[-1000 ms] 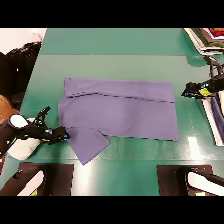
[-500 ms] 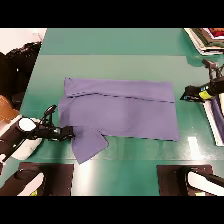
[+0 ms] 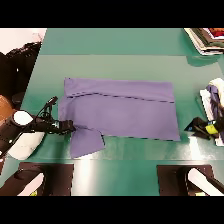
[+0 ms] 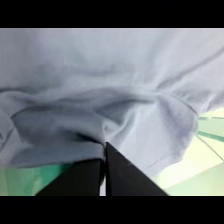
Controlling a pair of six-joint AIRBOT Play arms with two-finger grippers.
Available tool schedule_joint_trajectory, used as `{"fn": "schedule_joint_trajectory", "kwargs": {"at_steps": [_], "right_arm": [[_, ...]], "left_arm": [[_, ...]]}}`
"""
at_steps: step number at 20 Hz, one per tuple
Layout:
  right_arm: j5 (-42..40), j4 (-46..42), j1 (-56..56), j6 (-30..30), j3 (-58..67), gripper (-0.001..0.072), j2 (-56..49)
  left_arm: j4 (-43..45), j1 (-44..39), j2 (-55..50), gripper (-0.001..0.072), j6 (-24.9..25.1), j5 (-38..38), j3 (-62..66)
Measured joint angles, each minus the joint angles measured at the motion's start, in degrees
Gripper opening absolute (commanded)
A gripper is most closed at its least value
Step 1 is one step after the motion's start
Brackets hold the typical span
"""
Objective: Fold the shirts.
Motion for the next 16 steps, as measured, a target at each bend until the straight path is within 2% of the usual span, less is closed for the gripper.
{"fn": "schedule_joint_trajectory", "kwargs": {"at_steps": [4, 5, 8, 10, 11, 13, 16], "right_arm": [[-1.18, 5.44, -4.26, -2.71, -7.23, 0.0497, 0.68], [-1.38, 6.43, -3.98, -3.1, -8.2, 0.0443, 0.79], [-3.02, 8.07, -0.98, -3.43, -9.7, 0.0425, 0.9], [-4.9, 8.31, 1.46, -3.15, -10.21, 0.0169, 0.94], [-6.12, 8.26, 2.58, -3.08, -10.45, 0.0118, 0.92], [-7.19, 8.17, 4.24, -2.89, -10.56, 0.0018, 0.92], [-7.3, 6.91, 5.42, -2.71, -9.44, 0.0018, 1.46]], "left_arm": [[-0.15, 0.0, 0.0, 0.0031, 0.26, 0.44, 0.28], [-0.15, 0.0, 0.0, 0.0031, 0.28, 0.5, 0.28], [-0.13, 0.0, 0.0, 0.0031, 0.33, 0.81, 0.33], [-0.13, 0.0, 0.0, 0.0031, 0.37, 0.85, 0.33], [-0.11, 0.0, 0.0, 0.003, 0.42, 0.85, 0.33], [0.11, 0.0, 0.02, 0.0029, 0.42, 0.83, 0.35], [0.57, 0.0, 0.13, 0.0028, 0.42, -1.18, 0.7]]}}
